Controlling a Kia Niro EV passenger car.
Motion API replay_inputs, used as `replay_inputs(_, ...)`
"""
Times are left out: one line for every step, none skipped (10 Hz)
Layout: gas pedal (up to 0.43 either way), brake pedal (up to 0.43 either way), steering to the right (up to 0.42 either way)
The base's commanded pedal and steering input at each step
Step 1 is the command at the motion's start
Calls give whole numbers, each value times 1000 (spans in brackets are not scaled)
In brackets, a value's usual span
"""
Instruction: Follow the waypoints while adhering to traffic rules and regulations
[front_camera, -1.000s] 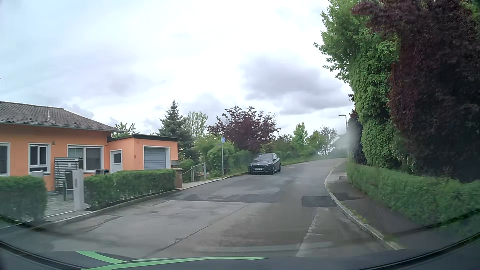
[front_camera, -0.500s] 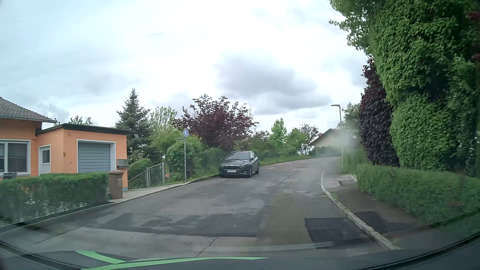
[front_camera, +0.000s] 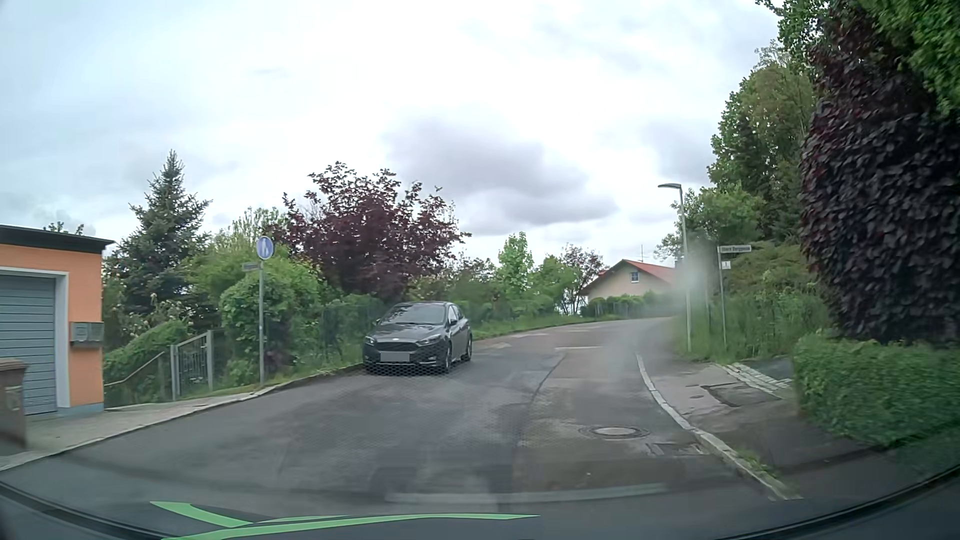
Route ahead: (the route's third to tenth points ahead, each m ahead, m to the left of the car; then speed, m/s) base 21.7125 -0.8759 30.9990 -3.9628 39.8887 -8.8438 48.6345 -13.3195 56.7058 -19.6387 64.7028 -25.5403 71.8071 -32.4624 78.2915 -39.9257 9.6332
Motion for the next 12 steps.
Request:
replay_inputs(150,0,65)
replay_inputs(157,0,65)
replay_inputs(157,0,65)
replay_inputs(157,0,65)
replay_inputs(157,0,65)
replay_inputs(157,0,65)
replay_inputs(157,0,63)
replay_inputs(157,0,61)
replay_inputs(157,0,58)
replay_inputs(157,0,55)
replay_inputs(157,0,54)
replay_inputs(157,0,51)
